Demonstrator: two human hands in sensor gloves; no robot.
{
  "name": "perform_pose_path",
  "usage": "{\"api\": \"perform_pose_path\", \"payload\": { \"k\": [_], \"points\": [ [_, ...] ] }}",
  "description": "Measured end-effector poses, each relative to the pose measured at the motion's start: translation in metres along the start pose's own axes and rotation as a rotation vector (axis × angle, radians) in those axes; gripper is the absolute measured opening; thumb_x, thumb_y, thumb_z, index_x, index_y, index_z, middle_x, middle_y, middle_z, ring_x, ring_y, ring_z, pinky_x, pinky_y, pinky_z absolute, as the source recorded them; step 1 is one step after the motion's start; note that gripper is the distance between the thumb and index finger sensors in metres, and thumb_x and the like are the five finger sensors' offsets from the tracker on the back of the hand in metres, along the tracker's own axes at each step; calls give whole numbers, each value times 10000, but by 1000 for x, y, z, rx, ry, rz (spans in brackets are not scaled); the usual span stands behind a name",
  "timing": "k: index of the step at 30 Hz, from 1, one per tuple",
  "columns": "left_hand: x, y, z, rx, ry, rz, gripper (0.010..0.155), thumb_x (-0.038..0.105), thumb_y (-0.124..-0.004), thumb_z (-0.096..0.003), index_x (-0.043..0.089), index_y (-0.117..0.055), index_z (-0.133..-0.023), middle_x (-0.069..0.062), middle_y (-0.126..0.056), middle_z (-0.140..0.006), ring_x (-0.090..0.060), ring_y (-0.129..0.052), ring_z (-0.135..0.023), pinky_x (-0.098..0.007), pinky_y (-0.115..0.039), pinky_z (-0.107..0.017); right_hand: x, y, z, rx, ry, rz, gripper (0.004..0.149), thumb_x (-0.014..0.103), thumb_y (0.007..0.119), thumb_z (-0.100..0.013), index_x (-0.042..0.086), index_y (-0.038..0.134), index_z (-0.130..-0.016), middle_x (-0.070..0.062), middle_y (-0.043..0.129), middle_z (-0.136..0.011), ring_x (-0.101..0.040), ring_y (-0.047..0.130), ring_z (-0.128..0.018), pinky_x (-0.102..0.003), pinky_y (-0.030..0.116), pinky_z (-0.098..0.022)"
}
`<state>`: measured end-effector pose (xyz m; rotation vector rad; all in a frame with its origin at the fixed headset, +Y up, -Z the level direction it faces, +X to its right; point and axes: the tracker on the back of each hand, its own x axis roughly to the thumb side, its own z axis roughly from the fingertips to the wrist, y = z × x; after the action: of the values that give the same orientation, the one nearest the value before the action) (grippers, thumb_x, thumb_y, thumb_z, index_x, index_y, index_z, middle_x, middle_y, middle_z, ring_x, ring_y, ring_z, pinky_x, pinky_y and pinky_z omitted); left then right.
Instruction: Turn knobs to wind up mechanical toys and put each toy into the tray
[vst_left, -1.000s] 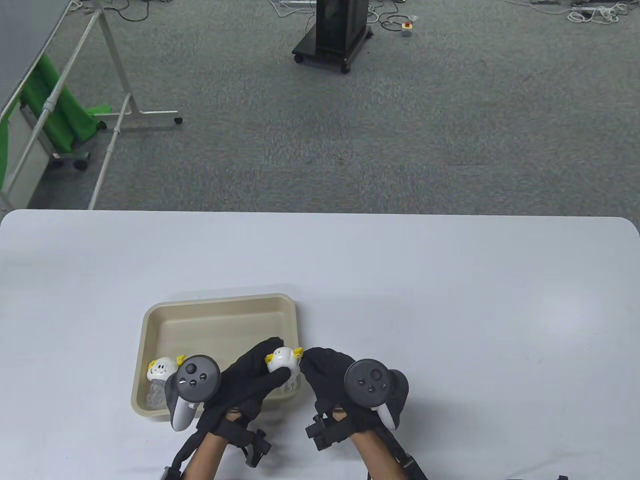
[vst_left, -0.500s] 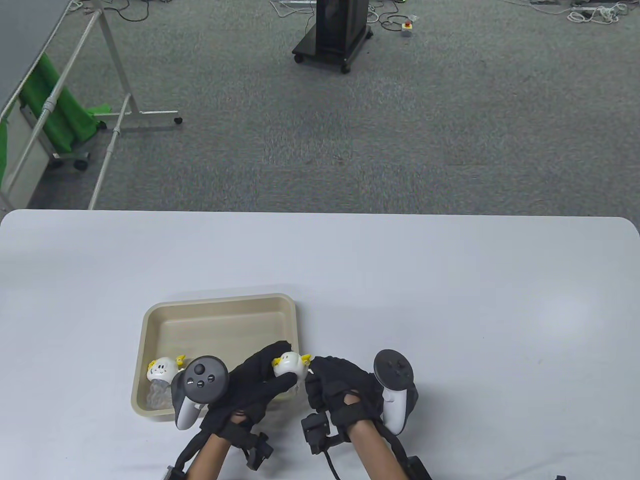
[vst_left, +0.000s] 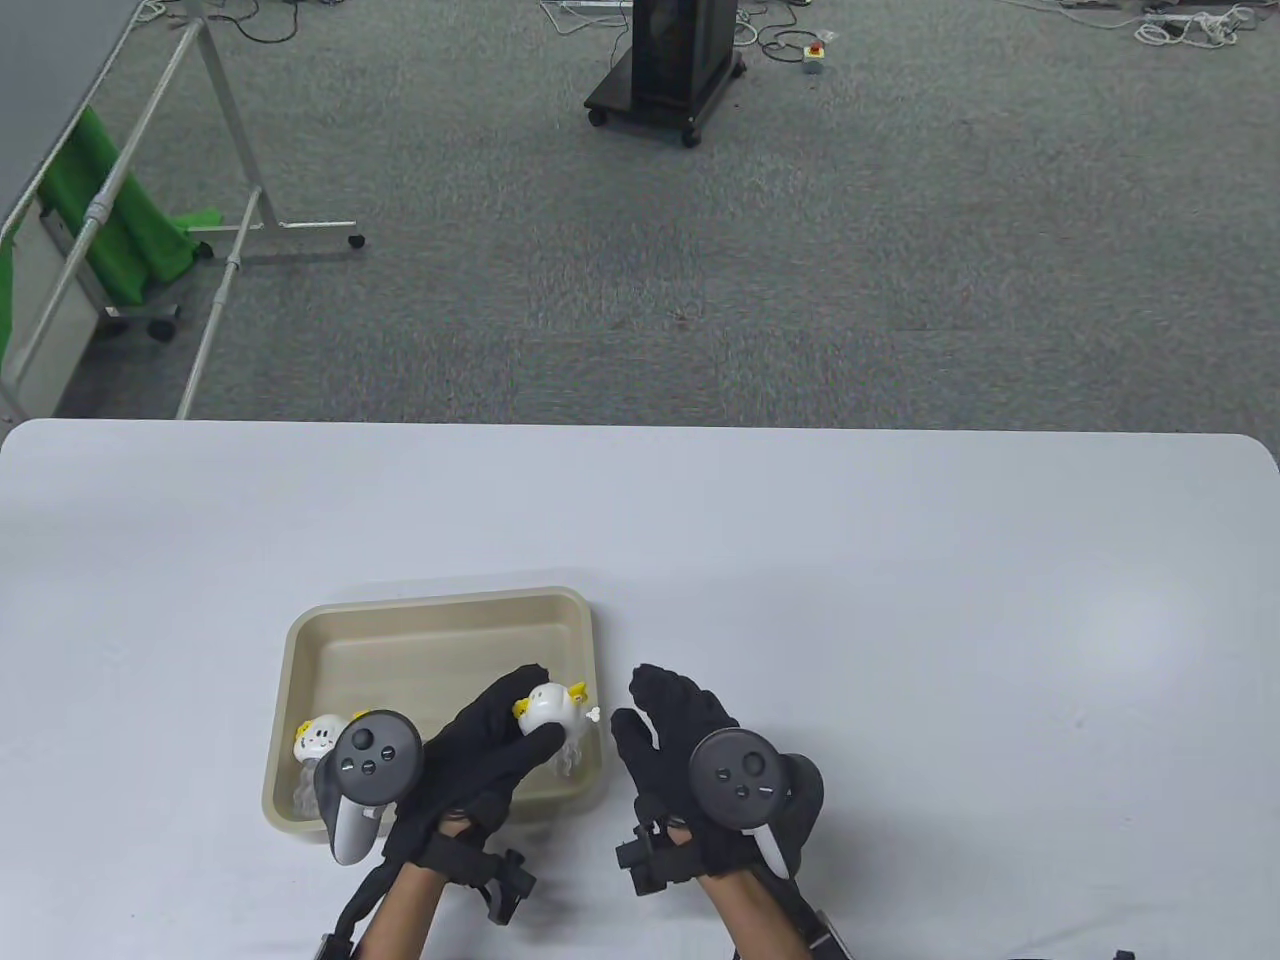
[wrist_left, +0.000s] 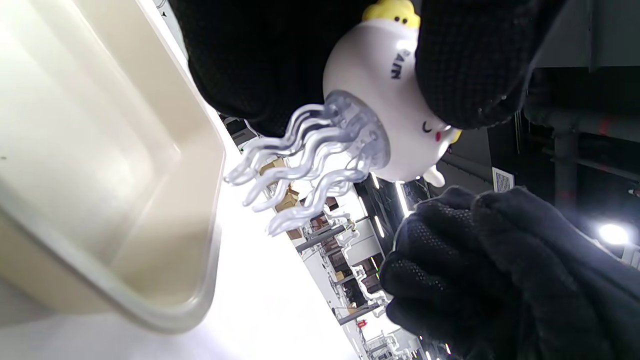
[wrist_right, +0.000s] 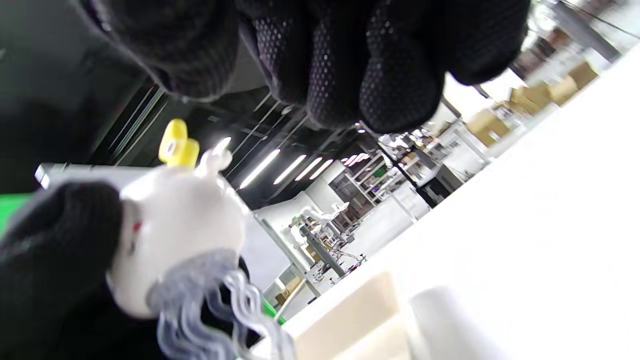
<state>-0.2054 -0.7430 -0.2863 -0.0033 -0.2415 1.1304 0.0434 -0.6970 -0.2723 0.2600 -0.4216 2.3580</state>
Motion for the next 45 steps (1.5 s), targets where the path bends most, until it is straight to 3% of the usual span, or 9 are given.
{"api": "perform_pose_path", "payload": {
  "k": [8,17,20,26,29,33,37,42,45],
  "points": [
    [1,-1,0,-8,1,13,743,544,-845,-458,214,-685,-1104,-44,-818,-1027,-281,-934,-912,-386,-850,-684,23,23,14,28,-259,338,664,448,797,-413,156,596,-975,-109,706,-984,-343,783,-836,-520,648,-693],
    [2,-7,0,-38,5,4,741,545,-840,-460,213,-686,-1104,-44,-820,-1025,-277,-936,-911,-382,-851,-685,29,27,20,-160,-360,523,499,370,778,-430,131,720,-864,-87,861,-817,-288,915,-666,-482,760,-587],
    [4,-8,0,-41,4,9,742,540,-840,-462,212,-680,-1107,-47,-813,-1029,-279,-930,-915,-382,-850,-687,27,25,18,-150,-375,504,479,360,771,-425,137,731,-847,-78,872,-791,-277,919,-642,-475,763,-578],
    [8,-10,0,-47,-8,-6,743,533,-841,-460,199,-684,-1105,-57,-813,-1025,-289,-933,-909,-386,-853,-683,11,13,4,-25,-244,189,439,353,767,-422,151,784,-811,-82,908,-743,-277,938,-589,-473,783,-538],
    [10,-12,0,-61,-16,-27,741,532,-840,-461,201,-682,-1106,-57,-814,-1025,-283,-935,-910,-383,-853,-685,-9,8,-9,99,-89,-103,418,375,767,-433,114,838,-752,-104,954,-642,-284,970,-475,-481,815,-441],
    [16,-19,1,-73,-29,-61,743,533,-837,-466,208,-669,-1113,-50,-801,-1035,-281,-925,-922,-380,-847,-697,-45,16,-14,199,318,-571,399,399,802,-419,55,907,-592,-115,1004,-414,-252,991,-239,-454,850,-242],
    [24,-26,0,-89,-64,-165,743,539,-835,-464,211,-673,-1110,-47,-808,-1031,-275,-931,-918,-375,-854,-692,-64,25,-5,269,622,-761,368,394,793,-422,54,897,-517,-78,997,-310,-201,977,-132,-412,857,-154],
    [24,-22,1,-68,-72,-159,743,541,-836,-460,208,-684,-1107,-49,-819,-1025,-278,-939,-911,-381,-857,-684,-62,24,-5,289,586,-776,381,413,786,-433,64,891,-544,-76,997,-344,-207,980,-167,-416,855,-183],
    [29,-6,1,0,-106,-191,740,537,-846,-455,199,-703,-1098,-56,-835,-1012,-290,-948,-897,-394,-857,-674,-54,22,-7,315,484,-791,428,454,757,-460,90,863,-660,-88,985,-503,-248,991,-320,-446,846,-300]
  ]
}}
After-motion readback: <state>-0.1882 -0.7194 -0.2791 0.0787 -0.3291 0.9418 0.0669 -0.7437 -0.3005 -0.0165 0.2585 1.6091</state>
